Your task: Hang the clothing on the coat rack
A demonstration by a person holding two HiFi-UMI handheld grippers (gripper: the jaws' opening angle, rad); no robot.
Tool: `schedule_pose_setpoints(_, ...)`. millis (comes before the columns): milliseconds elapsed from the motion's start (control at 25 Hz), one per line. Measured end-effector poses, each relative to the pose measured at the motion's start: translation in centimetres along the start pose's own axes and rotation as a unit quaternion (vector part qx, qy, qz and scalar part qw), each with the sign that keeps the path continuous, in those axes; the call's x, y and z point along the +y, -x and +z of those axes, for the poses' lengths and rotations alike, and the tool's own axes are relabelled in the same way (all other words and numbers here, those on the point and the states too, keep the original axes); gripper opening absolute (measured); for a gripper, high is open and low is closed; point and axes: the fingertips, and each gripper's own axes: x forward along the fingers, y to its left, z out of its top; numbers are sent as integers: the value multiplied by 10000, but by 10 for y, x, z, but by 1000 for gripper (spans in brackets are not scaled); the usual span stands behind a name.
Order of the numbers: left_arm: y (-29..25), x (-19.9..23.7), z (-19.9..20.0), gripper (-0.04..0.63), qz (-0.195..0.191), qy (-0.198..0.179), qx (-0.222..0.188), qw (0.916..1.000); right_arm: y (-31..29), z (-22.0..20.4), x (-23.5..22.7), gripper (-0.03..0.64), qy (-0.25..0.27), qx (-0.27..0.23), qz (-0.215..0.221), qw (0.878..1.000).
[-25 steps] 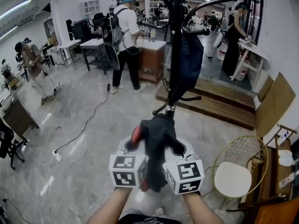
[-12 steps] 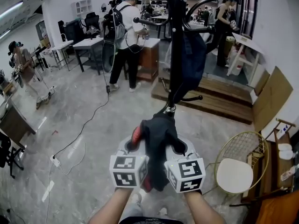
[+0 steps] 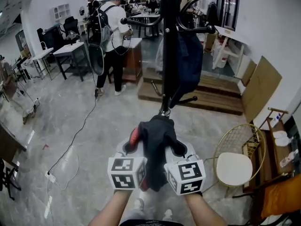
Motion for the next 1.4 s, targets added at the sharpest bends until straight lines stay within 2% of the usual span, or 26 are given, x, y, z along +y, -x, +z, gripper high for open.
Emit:
schedule_pose_setpoints(720, -45, 24, 6, 12, -689, -148, 90, 9975, -38, -1, -16, 21, -147, 82, -781, 9968)
schedule_pose_setpoints(1400, -72, 28, 8, 12, -1152, -217, 132, 9930, -56, -6, -24, 21, -274, 123, -1229, 9920)
